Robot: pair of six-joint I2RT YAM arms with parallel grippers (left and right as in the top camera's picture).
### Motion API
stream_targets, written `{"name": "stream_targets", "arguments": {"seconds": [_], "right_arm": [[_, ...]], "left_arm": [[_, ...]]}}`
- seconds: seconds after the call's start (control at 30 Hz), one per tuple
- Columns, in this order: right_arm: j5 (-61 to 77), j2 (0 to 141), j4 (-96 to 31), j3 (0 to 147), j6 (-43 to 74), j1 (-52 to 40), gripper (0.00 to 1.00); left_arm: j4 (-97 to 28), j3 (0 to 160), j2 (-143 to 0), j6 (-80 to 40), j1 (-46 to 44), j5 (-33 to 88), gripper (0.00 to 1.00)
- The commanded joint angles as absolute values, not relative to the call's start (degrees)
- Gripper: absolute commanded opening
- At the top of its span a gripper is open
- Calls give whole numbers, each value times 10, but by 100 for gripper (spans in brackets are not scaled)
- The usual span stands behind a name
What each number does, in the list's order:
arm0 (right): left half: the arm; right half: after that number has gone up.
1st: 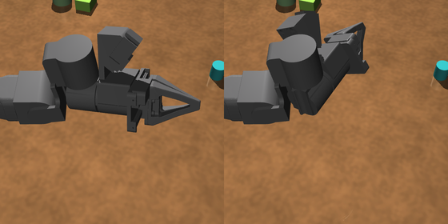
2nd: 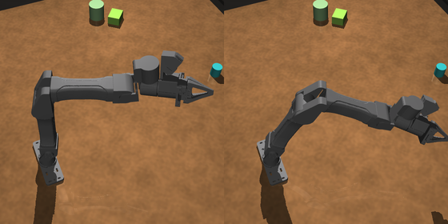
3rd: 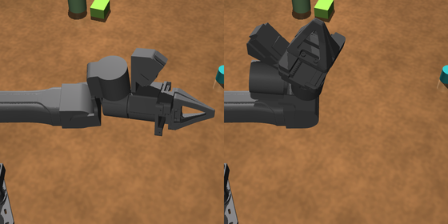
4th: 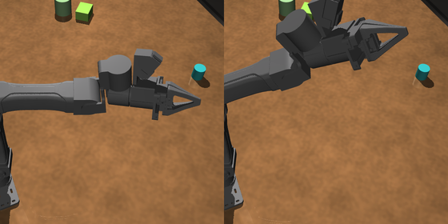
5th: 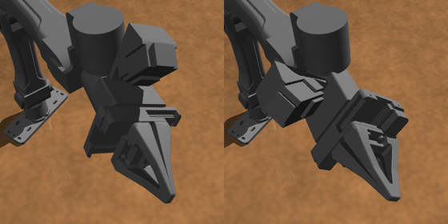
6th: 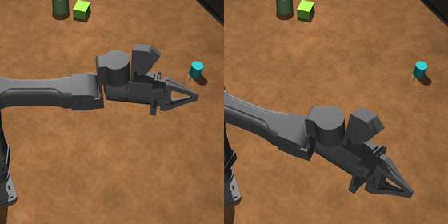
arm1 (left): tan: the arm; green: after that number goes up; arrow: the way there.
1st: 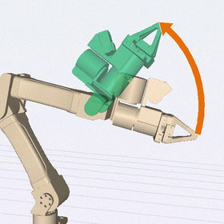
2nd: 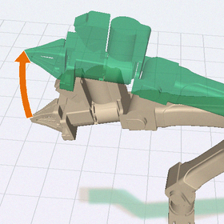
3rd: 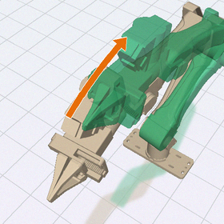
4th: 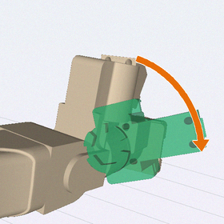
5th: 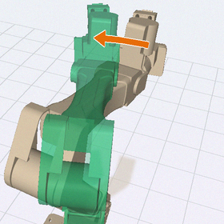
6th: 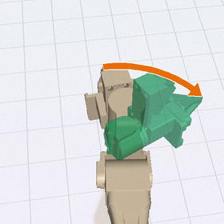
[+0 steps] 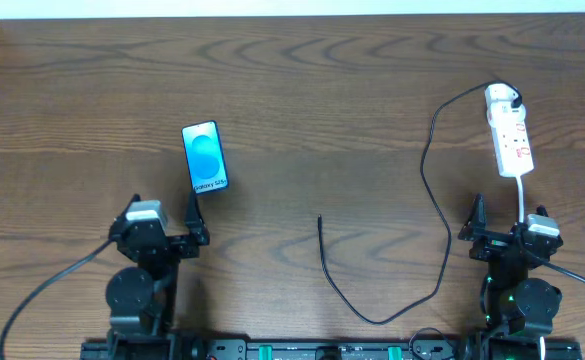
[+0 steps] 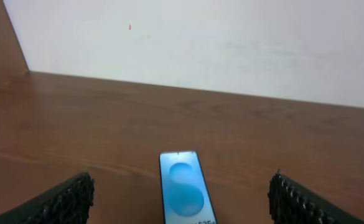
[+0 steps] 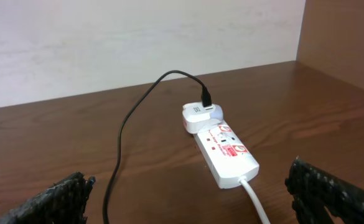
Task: Plug charger to phone and switch on socket
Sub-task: 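Move the left gripper forward over the blue phone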
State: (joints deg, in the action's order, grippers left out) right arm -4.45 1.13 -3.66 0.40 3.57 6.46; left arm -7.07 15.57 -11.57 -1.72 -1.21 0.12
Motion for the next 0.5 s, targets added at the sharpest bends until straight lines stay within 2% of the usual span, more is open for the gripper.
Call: {"name": "stream_targets", "arguments": {"seconds": [0.0, 0.47], "right_arm": [[-42, 12, -39, 3, 27, 60, 99], [-42, 12, -39, 3, 27, 60, 99]], "left_arm": [[-69, 211, -165, -20, -9, 6, 89], [-112, 389, -420, -23, -9, 9, 89]]}}
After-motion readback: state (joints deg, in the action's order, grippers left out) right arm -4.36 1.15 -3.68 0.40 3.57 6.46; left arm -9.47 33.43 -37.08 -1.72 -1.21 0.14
